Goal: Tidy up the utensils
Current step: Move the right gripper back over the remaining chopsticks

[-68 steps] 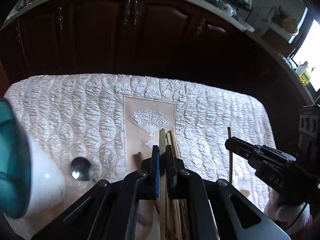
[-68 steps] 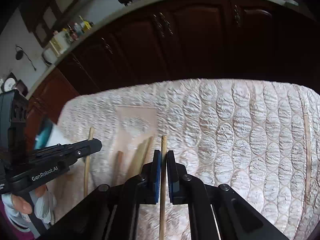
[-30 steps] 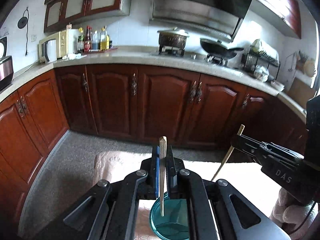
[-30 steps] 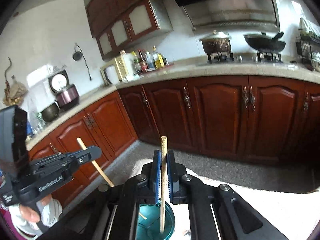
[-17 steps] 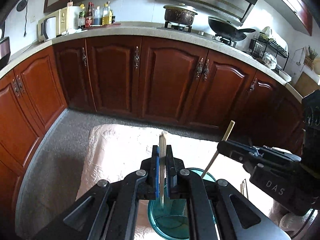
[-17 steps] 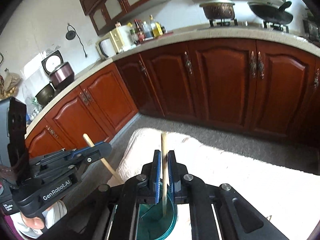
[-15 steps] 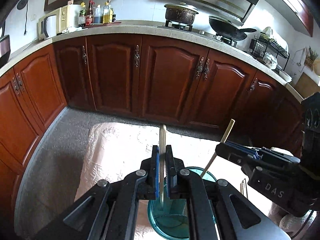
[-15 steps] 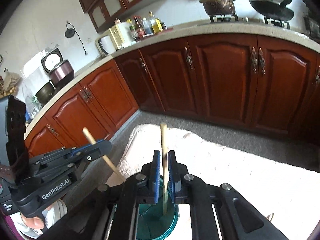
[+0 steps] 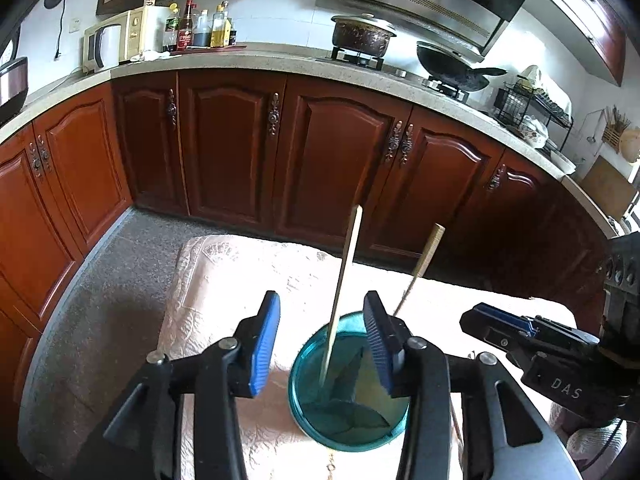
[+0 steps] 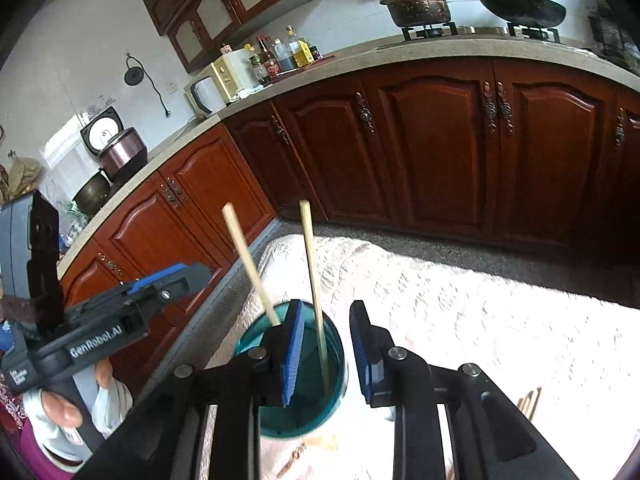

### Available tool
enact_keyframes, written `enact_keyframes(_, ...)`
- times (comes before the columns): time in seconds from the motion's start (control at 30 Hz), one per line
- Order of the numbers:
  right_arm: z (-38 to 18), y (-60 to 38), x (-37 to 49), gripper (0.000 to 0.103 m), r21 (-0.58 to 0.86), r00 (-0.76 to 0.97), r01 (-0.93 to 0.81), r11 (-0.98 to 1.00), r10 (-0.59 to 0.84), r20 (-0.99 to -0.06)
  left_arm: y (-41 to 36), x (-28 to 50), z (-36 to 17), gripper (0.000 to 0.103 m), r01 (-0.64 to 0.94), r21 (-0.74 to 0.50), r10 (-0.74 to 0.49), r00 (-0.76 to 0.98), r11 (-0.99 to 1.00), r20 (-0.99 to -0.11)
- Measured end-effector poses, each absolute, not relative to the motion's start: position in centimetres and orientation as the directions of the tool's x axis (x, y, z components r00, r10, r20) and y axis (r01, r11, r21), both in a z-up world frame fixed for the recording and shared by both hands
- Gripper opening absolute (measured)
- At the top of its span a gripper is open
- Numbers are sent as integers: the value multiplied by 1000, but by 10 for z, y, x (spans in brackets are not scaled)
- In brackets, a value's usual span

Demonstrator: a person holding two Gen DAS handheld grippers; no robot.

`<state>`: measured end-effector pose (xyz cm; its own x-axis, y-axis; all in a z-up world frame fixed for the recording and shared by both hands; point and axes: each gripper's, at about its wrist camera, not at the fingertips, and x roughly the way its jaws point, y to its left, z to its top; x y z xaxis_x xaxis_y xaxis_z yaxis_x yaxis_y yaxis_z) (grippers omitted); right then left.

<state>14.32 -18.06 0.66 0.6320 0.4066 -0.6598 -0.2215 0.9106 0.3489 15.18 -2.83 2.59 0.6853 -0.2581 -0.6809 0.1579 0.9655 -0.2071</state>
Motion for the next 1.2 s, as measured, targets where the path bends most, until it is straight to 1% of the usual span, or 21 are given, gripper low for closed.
enact_keyframes(0.1, 4, -189, 127, 28, 336, 634, -209, 918, 389, -668, -34, 138, 28, 56, 173, -204, -267, 690, 963, -672)
enact_keyframes(0.2, 0, -198, 109, 29, 314, 636, -188, 931, 359, -683, -45, 122, 28, 61, 202, -196, -281, 690, 960, -667)
enact_keyframes(0.27, -3, -206, 98, 29, 306, 635, -169, 937, 341, -693, -52, 114, 27, 63, 213, -198, -291, 687, 957, -666)
enact_keyframes(0.37, -9, -217, 83, 30, 312, 633, -140, 940, 327, -702, -62, 104, 23, 63, 225, -209, -307, 678, 952, -668)
enact_keyframes(0.7, -32, -259, 47, 31, 295, 617, -40, 955, 255, -744, -87, 81, -3, 63, 258, -241, -351, 606, 936, -714)
enact_keyframes(0.93, -70, -286, 33, 31, 264, 561, 34, 964, 200, -803, -112, 68, -23, 64, 288, -222, -354, 577, 931, -736)
enact_keyframes(1.0, -84, -289, 31, 31, 269, 542, 44, 962, 203, -815, -119, 67, -29, 63, 294, -222, -357, 569, 930, -741)
enact_keyframes(1.13, -105, -291, 36, 30, 323, 515, 49, 945, 253, -819, -128, 63, -43, 63, 301, -219, -356, 543, 928, -760)
enact_keyframes(1.2, -114, -291, 42, 30, 318, 510, 68, 945, 241, -826, -131, 63, -46, 63, 303, -216, -354, 536, 928, -767)
